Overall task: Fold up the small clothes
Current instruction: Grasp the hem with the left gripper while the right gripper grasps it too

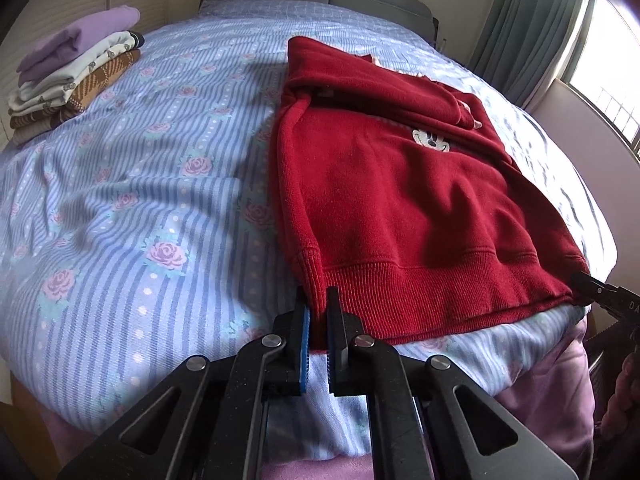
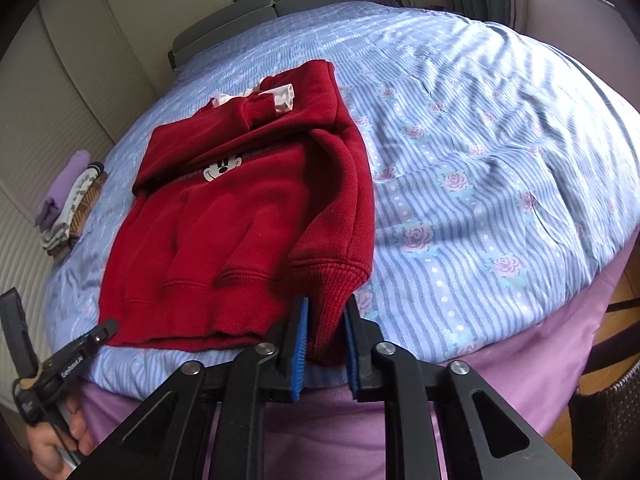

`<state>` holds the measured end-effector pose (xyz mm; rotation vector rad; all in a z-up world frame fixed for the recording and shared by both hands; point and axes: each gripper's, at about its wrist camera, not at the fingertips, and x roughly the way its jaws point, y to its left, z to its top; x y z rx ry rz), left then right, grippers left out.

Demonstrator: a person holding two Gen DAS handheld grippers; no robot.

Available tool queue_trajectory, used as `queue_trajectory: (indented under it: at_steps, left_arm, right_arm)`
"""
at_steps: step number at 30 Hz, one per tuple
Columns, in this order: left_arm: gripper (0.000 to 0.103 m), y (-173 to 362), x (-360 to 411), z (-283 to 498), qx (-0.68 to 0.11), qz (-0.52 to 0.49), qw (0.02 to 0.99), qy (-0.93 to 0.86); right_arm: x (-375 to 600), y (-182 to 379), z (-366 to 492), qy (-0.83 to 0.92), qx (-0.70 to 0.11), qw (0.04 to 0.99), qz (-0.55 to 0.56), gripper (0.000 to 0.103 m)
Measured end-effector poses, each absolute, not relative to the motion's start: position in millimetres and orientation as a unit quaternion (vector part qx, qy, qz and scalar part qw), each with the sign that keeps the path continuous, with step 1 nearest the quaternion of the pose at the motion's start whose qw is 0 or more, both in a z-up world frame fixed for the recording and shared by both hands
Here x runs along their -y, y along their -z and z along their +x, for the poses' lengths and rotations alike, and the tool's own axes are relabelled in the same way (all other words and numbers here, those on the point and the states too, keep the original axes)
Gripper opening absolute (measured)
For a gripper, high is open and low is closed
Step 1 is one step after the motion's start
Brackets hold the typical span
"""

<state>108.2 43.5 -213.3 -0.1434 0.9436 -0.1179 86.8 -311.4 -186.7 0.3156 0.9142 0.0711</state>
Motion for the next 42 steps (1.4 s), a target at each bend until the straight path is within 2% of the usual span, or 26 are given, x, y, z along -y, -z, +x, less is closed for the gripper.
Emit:
queue_trajectory:
  at_steps: [9, 15, 25, 34, 42]
  left_arm:
    - [0.008, 169.5, -57.9, 106.6, -0.404, -0.104, 0.907, 0.058]
    - [0.008, 124.3, -62.8, 122.7, -0.343, -0.117, 0.930, 0.061]
    - [0.008, 79.2, -58.5, 216.8, -0.277, -0.146, 0.947, 0.068]
    - [0.008, 86.5, -53.7, 332.7, -0.293, -0.142, 0.944, 0.057]
    - [0.008, 141.7, -48.5, 415.1, -0.346, -0.123, 0.929, 0.043]
  right_arm:
    - [319.0, 143.0, 71.9, -0.060, -0.353, 0.916, 0.180, 0.010]
    - [324.7, 110.9, 86.7, -0.081, -0.297, 0.930, 0.199, 0.010]
    - [336.4, 71.0, 174.7, -0.089, -0.232, 0.940, 0.235, 0.010]
    - [337.0, 73.0, 287.9, -0.078, -0.230, 0.937, 0.250, 0.010]
    - [336.4, 124.4, 376.7, -0.060, -0.290, 0.923, 0.245, 0.010]
